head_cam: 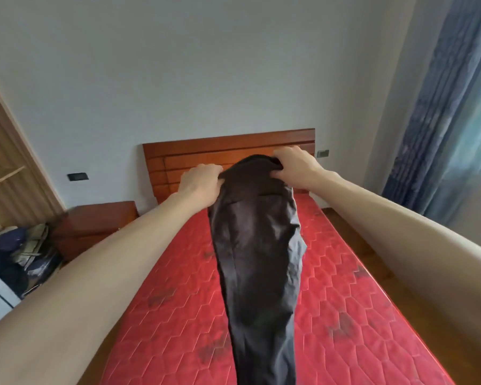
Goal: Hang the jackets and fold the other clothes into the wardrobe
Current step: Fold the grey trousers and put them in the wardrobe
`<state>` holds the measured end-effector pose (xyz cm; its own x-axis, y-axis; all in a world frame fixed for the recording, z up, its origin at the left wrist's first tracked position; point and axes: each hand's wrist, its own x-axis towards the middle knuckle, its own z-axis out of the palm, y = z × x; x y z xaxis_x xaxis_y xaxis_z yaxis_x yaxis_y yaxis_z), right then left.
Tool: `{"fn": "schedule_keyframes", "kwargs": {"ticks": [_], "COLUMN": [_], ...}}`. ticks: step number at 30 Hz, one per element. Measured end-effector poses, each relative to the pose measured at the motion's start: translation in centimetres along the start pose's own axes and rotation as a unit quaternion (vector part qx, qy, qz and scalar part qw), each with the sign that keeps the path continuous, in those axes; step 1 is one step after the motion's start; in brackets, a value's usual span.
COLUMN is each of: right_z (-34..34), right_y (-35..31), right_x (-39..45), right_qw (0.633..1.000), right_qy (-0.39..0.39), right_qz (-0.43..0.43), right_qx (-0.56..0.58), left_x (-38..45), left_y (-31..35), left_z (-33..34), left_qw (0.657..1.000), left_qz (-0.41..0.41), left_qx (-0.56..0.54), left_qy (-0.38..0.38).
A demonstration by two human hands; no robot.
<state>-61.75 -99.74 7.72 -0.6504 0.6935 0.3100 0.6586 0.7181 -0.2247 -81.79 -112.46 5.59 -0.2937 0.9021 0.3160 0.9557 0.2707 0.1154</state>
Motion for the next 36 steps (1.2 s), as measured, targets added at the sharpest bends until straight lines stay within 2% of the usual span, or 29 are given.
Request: {"fn": "schedule_keyframes", "kwargs": {"ticks": [3, 6, 11, 14, 17, 21, 26, 31, 34, 36], "right_z": [-3.2, -4.9, -3.1, 1.6, 8.8, 20.4, 34.6, 44.9, 49.2, 51.3], "right_y": [-0.8, -0.8, 0.2, 1.4, 3.0, 5.6, 7.5, 8.9, 9.2, 9.2], "right_x": [1.3, 0.7, -3.2, -7.2, -12.4, -20.4, -30.9, -40.7, -46.6, -50.1], "right_qw": [0.998, 0.992, 0.989, 0.990, 0.994, 1.000, 0.986, 0.950, 0.924, 0.921], "right_qy": [0.067, 0.124, 0.144, 0.133, 0.098, -0.019, -0.163, -0.307, -0.378, -0.388], "right_qz": [-0.002, -0.019, -0.040, -0.028, -0.011, 0.008, 0.022, 0.026, 0.019, 0.010], "right_qx": [0.010, 0.014, 0.017, 0.030, 0.044, 0.013, -0.017, -0.058, -0.056, -0.046], "left_x": [1.9, 1.5, -1.5, -4.4, -8.5, -16.1, -28.0, -39.0, -44.8, -48.7], "left_y": [-0.1, 0.1, 0.6, 0.8, 0.5, -0.1, 0.6, 1.2, 1.9, 2.5], "left_z": [-2.4, -3.9, -2.8, 1.4, 8.5, 21.1, 37.0, 48.3, 52.5, 54.9], "left_qw": [0.994, 0.983, 0.974, 0.978, 0.984, 0.992, 0.979, 0.948, 0.936, 0.924], "left_qz": [-0.004, 0.039, 0.086, 0.076, 0.072, 0.044, -0.018, 0.021, 0.051, 0.075], "left_qx": [-0.055, -0.096, -0.110, -0.140, -0.150, -0.105, -0.109, -0.052, -0.033, -0.047], "left_qy": [0.092, 0.151, 0.180, 0.136, 0.067, -0.051, -0.171, -0.312, -0.346, -0.371]}}
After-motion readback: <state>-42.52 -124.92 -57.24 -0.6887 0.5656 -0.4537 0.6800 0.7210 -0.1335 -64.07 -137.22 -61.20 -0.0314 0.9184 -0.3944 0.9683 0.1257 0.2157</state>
